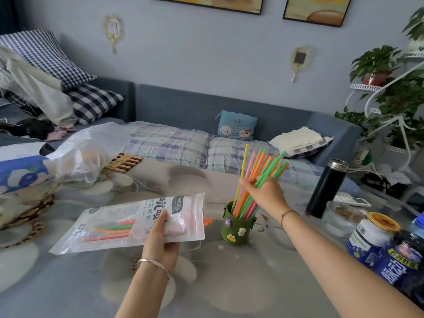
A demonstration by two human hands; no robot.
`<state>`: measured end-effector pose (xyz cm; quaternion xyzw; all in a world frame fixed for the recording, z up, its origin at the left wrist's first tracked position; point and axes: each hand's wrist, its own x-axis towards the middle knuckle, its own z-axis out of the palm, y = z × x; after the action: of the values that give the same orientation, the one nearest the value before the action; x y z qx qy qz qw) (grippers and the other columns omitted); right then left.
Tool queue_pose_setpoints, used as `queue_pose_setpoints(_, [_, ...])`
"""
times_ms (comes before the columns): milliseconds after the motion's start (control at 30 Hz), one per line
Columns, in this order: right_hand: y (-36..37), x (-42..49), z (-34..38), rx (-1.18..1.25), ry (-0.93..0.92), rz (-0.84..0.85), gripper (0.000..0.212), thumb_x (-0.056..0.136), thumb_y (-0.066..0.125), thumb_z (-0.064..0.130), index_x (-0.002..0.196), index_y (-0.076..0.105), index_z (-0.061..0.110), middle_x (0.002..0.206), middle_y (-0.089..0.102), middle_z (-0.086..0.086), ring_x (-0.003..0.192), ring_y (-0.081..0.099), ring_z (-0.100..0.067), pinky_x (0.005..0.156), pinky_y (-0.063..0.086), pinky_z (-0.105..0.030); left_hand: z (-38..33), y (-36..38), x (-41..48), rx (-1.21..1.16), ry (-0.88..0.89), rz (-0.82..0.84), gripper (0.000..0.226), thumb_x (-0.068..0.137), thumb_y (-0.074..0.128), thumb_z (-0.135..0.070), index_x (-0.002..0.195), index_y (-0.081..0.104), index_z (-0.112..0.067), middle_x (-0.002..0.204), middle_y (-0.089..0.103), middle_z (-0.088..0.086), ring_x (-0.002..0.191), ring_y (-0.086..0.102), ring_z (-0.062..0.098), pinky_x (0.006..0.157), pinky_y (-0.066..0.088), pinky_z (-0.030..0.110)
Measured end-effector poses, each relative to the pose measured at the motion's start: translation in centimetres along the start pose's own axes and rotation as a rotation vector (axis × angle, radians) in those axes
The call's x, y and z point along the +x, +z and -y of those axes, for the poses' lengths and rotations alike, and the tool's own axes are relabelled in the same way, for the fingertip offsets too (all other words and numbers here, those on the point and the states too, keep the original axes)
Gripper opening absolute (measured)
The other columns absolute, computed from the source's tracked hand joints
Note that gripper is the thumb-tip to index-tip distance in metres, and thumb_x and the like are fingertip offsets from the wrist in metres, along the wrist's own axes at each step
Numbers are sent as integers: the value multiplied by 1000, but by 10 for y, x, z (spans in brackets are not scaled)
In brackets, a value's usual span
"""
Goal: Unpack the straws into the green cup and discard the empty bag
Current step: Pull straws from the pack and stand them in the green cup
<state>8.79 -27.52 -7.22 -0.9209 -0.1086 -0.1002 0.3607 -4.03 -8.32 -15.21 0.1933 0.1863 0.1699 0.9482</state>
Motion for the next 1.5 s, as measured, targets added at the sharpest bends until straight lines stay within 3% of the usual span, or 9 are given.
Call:
queue_pose_setpoints(167, [-3, 3, 9, -131, 49, 98, 45, 87, 56, 45, 59, 44, 11, 50, 42, 0, 44, 43, -16, 45, 32, -25, 2, 3, -3, 7, -2, 4, 46, 93, 53, -18, 138, 46, -9, 130, 60, 10, 108, 61, 18, 68, 58, 29])
queue_pose_setpoints(267, [-5, 2, 13, -150, 72, 150, 44, 83, 61, 46, 59, 40, 17, 50, 45, 2, 44, 47, -14, 53, 45, -32, 2, 4, -5, -2, -1, 8, 45, 93, 53, -18, 137, 46, -10, 119, 64, 6, 97, 62, 15, 61, 59, 26])
queue_pose_setpoints(400, [-16, -8, 22, 1, 45, 91, 46, 81, 67, 39, 110, 51, 7, 70, 61, -3, 62, 64, -19, 65, 56, -38, 3, 6, -8, 14, 9, 7, 44, 94, 53, -18, 137, 47, -10, 129, 61, 8, 100, 62, 16, 67, 58, 28])
queue_pose_setpoints(667, [11, -61, 17, 624, 29, -173, 14, 88, 60, 18, 83, 47, 22, 91, 68, -10, 83, 67, -27, 71, 56, -40, 9, 8, -13, 52, 49, 9, 43, 92, 56, -19, 133, 51, -12, 131, 61, 7, 102, 63, 15, 66, 59, 25])
queue_pose_setpoints(800, [47, -95, 16, 935, 258, -32, 22, 97, 45, 26, 85, 57, 13, 87, 67, -7, 74, 62, -22, 70, 52, -36, 13, 12, -17, 140, 109, -7, 38, 88, 62, -20, 125, 56, -17, 120, 66, 3, 99, 65, 15, 65, 58, 27])
queue_pose_setpoints(933, [64, -111, 21, 1428, 610, 184, 31, 97, 38, 36, 95, 57, 10, 86, 64, -6, 73, 58, -19, 66, 48, -30, 19, 15, -21, 299, 241, -84, 43, 80, 72, -21, 121, 60, -15, 114, 69, 0, 98, 66, 14, 87, 53, 35])
queue_pose_setpoints(1167, [82, -122, 23, 1067, 298, -10, 22, 99, 37, 29, 101, 57, 20, 92, 64, 5, 88, 59, -10, 75, 48, -23, 27, 17, -21, 412, 333, -50, 48, 76, 75, -22, 121, 61, -18, 118, 68, 0, 108, 64, 17, 100, 48, 42])
queue_pose_setpoints(1367, [82, -119, 15, 977, 179, -121, 13, 92, 54, 22, 80, 56, 17, 72, 62, -4, 64, 54, -14, 61, 44, -29, 21, 12, -18, 280, 203, -40, 43, 83, 68, -23, 125, 59, -16, 116, 69, -1, 100, 66, 13, 81, 55, 31])
queue_pose_setpoints(1500, [57, -112, 10, 1094, 171, -298, 20, 92, 54, 18, 73, 49, 14, 47, 47, 8, 38, 38, -4, 38, 31, -17, 14, 8, -15, 150, 81, -9, 44, 90, 59, -25, 131, 54, -10, 130, 62, 7, 115, 60, 18, 89, 51, 32])
